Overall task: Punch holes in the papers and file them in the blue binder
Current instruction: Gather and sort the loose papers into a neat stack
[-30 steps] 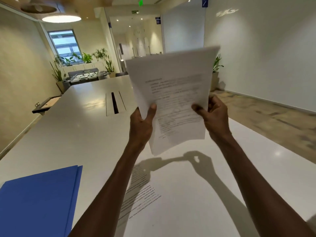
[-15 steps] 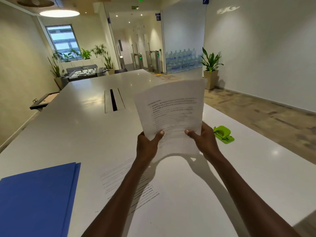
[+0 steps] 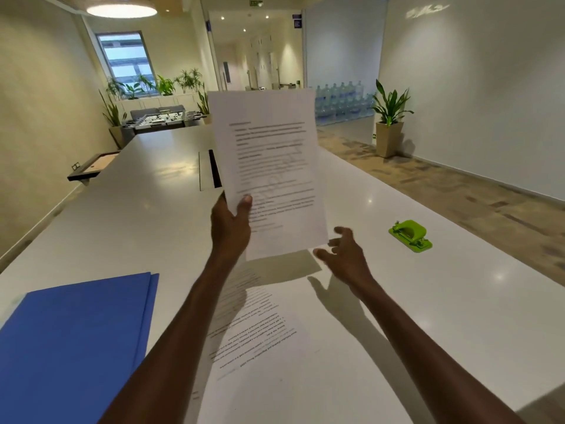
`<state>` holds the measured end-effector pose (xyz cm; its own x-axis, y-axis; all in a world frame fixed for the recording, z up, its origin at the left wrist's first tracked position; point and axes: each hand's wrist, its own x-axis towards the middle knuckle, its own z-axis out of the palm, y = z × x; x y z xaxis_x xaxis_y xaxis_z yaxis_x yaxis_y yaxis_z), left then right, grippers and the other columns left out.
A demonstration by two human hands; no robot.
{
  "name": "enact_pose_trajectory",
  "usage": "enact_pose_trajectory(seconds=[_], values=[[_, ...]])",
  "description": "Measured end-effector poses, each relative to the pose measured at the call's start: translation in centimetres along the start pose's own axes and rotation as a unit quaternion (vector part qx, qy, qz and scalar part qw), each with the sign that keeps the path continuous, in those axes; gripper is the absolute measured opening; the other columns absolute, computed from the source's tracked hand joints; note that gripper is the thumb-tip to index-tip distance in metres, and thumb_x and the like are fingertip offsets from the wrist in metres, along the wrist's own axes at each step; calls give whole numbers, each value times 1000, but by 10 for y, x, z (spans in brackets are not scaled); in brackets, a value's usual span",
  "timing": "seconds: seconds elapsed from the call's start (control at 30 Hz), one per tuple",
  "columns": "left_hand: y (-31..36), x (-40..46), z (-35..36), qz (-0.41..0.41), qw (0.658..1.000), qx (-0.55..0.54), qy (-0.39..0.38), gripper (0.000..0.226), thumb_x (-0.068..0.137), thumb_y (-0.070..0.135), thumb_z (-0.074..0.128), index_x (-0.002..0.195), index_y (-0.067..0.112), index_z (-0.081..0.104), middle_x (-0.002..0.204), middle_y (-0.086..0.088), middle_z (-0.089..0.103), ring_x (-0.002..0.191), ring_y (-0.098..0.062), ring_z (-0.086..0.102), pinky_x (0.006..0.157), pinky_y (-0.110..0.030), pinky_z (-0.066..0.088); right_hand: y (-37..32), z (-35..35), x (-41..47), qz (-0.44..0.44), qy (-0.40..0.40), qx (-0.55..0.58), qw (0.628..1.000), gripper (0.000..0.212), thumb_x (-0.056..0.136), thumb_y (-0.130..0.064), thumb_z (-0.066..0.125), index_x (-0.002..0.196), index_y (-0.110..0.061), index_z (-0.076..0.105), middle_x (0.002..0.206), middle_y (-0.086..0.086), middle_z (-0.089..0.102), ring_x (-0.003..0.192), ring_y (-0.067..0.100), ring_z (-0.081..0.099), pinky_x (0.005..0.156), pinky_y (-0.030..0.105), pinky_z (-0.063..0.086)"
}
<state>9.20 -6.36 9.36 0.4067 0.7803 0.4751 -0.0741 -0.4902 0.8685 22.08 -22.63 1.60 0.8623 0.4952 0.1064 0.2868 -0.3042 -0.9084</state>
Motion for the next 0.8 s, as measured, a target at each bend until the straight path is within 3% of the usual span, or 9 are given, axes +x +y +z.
enact_pose_trajectory(seconds=[0.07, 0.17, 0.27, 0.37, 0.43, 0.67, 0.8], values=[[1, 6, -15, -2, 1000, -5, 19, 35, 96, 23, 57, 128, 8, 55, 110, 0, 63, 97, -16, 63, 74, -18, 49, 4, 18, -13, -15, -55, -102, 993, 69, 82, -32, 73, 138, -10, 40, 131, 13, 54, 120, 29, 52, 97, 35, 43], [2, 10, -34, -24, 999, -21, 32, 33, 97, 23, 56, 128, 12, 53, 109, 5, 61, 87, -5, 62, 66, -11, 50, -2, 49, -42, -100, -131, -192, 968, 65, 84, -45, 67, 138, -18, 44, 144, 8, 43, 133, 29, 36, 106, 40, 35], [1, 10, -47, -41, 998, -32, 46, 33, 97, 22, 56, 128, 12, 52, 110, 5, 60, 89, -8, 61, 67, -14, 50, -13, 84, -69, -170, -201, -265, 928, 75, 82, -63, 58, 144, -29, 36, 160, 7, 19, 147, 28, 13, 116, 51, 18], [-1, 8, -54, -46, 997, -30, 50, 33, 97, 22, 56, 128, 13, 52, 110, 5, 60, 85, -3, 60, 63, -10, 49, -13, 106, -87, -193, -280, -335, 879, 82, 81, -71, 51, 149, -32, 28, 163, 9, -7, 149, 31, -12, 115, 62, -5], [-3, 7, -59, -50, 997, -31, 51, 34, 97, 22, 56, 129, 13, 51, 111, 5, 60, 84, -3, 60, 62, -9, 50, -5, 108, -90, -179, -308, -369, 858, 84, 79, -73, 50, 150, -36, 23, 161, 12, -16, 147, 34, -21, 112, 64, -13], [-11, 8, -70, -63, 996, -34, 60, 34, 97, 21, 56, 130, 14, 51, 112, 4, 60, 89, -9, 61, 67, -16, 52, 17, 62, -45, -57, -300, -381, 873, 87, 72, -73, 60, 146, -51, 20, 160, 11, -19, 145, 41, -21, 109, 68, -11], [-14, 8, -71, -69, 995, -31, 66, 34, 97, 21, 56, 130, 14, 51, 112, 4, 59, 94, -14, 61, 70, -20, 52, 26, 23, -19, -26, -277, -384, 880, 84, 70, -69, 66, 142, -55, 27, 163, 10, -5, 148, 39, -8, 116, 61, 1]])
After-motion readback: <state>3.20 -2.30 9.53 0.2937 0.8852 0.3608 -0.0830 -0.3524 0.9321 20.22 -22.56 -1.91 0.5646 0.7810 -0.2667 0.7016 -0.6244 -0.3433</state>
